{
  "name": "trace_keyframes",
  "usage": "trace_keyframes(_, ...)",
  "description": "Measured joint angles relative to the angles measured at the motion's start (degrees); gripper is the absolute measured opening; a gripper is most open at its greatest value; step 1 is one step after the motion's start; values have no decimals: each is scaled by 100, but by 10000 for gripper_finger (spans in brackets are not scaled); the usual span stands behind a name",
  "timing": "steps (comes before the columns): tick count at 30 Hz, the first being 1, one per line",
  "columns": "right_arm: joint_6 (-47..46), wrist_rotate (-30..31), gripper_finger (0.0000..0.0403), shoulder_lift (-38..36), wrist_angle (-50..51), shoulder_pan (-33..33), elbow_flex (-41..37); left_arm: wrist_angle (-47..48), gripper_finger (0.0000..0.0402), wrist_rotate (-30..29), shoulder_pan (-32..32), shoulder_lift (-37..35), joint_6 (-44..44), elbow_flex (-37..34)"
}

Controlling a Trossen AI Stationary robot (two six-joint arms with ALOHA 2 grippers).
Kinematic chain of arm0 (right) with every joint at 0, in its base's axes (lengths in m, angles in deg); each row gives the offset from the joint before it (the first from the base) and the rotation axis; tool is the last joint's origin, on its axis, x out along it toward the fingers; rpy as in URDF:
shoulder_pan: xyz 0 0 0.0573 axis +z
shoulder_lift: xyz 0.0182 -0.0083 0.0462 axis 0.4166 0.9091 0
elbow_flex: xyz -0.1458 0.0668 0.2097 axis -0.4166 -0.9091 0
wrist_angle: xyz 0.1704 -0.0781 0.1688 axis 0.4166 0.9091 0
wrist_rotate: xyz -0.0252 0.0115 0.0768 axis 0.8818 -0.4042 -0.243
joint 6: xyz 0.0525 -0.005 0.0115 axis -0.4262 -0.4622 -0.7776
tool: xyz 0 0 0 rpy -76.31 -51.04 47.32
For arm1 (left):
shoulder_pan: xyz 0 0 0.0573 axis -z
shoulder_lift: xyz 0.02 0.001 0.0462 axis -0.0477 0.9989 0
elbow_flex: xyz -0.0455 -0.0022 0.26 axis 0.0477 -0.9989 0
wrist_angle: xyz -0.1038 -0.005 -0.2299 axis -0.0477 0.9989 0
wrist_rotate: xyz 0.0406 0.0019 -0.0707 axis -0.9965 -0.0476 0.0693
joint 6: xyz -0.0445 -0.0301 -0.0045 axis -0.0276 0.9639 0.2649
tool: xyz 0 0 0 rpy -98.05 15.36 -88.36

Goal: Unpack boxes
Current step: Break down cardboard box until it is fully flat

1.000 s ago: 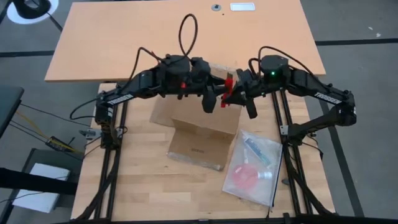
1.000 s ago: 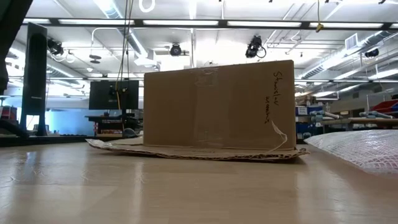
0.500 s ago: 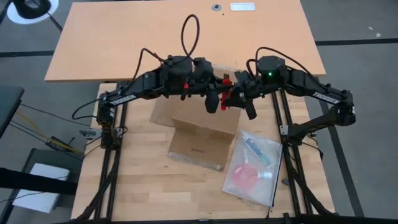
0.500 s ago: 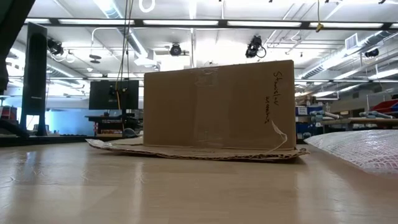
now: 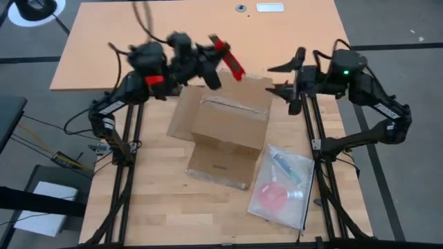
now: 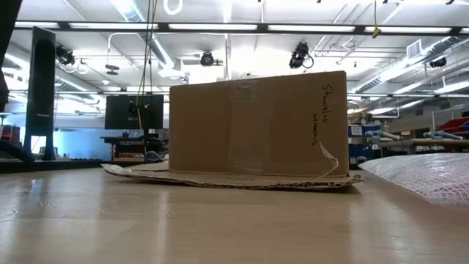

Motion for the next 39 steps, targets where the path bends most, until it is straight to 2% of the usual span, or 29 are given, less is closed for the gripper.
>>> trace_keyframes(5, 338, 494, 277, 208, -1384, 236, 0, -1184, 43, 188, -11, 65, -145, 0)
trace_keyframes(9, 1381, 752, 273, 551, -2732, 455, -4, -1884, 43, 361, -13, 262, -120, -4)
trace_keyframes(15, 2495, 904, 275, 1015, -3821, 708, -9, -2408, 43, 647, -40, 420, 120, -11)
trace_keyframes(25, 3129, 1142, 260, 1276, -4707, 936, -7, -2585, 43, 971, -46, 474, 463, -11)
trace_keyframes(39, 3175, 1180, 245, 1333, -4782, 928, -7, -2943, 43, 979, -35, 772, 930, -4)
